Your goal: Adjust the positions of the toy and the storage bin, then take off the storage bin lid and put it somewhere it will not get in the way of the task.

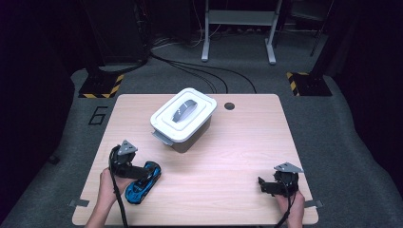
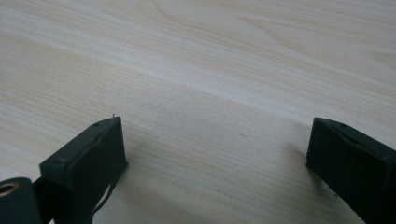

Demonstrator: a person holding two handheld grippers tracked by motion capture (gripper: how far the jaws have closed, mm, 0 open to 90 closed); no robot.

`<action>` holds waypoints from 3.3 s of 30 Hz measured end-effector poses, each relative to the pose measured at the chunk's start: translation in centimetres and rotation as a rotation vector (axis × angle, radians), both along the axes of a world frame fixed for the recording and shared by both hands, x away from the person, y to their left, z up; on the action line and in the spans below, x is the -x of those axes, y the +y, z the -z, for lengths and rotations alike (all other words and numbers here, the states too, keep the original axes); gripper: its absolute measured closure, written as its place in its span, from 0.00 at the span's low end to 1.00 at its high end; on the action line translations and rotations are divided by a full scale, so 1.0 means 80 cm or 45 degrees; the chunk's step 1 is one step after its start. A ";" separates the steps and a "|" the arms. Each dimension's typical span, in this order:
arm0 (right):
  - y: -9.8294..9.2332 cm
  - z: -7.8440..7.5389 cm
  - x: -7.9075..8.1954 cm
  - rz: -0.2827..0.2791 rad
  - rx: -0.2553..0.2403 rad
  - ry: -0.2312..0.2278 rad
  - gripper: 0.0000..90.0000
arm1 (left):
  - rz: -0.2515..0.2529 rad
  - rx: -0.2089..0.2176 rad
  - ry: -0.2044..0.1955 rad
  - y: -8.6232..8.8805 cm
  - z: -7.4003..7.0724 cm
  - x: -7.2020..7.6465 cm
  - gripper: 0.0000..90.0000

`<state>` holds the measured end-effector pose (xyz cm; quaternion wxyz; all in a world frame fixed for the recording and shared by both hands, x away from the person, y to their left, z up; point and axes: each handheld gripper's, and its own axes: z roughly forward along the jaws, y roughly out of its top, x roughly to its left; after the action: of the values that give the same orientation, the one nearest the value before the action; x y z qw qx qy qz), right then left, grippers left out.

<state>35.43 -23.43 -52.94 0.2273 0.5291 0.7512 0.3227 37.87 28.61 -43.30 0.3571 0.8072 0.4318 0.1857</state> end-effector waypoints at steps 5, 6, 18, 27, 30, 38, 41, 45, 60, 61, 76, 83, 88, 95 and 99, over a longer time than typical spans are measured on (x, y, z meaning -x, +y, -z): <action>-0.001 0.000 0.000 -0.006 0.007 -0.002 0.04 | 0.018 -0.005 -0.018 -0.005 -0.017 -0.013 0.00; 0.000 0.000 0.000 -0.001 0.001 -0.001 0.04 | 0.022 -0.006 -0.019 -0.006 -0.020 -0.014 0.00; 0.000 0.000 0.000 -0.003 0.003 -0.004 0.05 | 0.085 -0.022 -0.040 -0.026 -0.059 -0.051 0.00; 0.000 0.000 0.000 -0.003 0.002 -0.004 0.05 | 0.104 -0.024 -0.080 -0.050 -0.074 -0.086 0.00; 0.000 0.000 0.000 -0.004 0.003 -0.005 0.05 | 0.105 -0.034 -0.084 -0.060 -0.077 -0.099 0.00; 0.000 0.000 0.000 -0.004 0.003 -0.004 0.05 | 0.109 -0.041 -0.094 -0.086 -0.086 -0.127 0.00; 0.000 0.000 0.000 -0.003 0.003 -0.003 0.04 | 0.110 -0.043 -0.087 -0.092 -0.089 -0.138 0.00; 0.000 0.000 0.000 -0.001 0.003 -0.002 0.04 | 0.128 -0.041 -0.076 -0.102 -0.094 -0.151 0.00; 0.000 0.000 0.000 -0.001 0.005 0.001 0.04 | 0.109 -0.087 -0.042 -0.140 -0.086 -0.199 0.05; 0.000 0.000 0.000 0.002 0.002 0.000 0.04 | 0.113 -0.095 -0.030 -0.142 -0.086 -0.202 0.05; 0.000 0.000 0.000 0.001 0.003 -0.001 0.04 | 0.110 -0.126 -0.025 -0.155 -0.081 -0.217 0.40; 0.000 0.000 0.000 0.001 0.003 -0.001 0.04 | 0.090 -0.137 -0.064 -0.157 -0.081 -0.213 0.73; 0.000 0.000 0.000 0.000 0.002 -0.001 0.04 | 0.071 -0.132 -0.086 -0.156 -0.083 -0.211 0.74; 0.000 0.000 0.000 0.000 0.002 -0.001 0.04 | 0.056 -0.090 -0.158 -0.144 -0.103 -0.197 0.74; 0.000 0.000 0.000 0.000 0.003 -0.001 0.04 | 0.043 -0.083 -0.195 -0.134 -0.118 -0.189 0.74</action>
<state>35.42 -23.44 -52.95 0.2283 0.5286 0.7515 0.3220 52.98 17.86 -33.88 0.3657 0.8091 0.3831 0.2549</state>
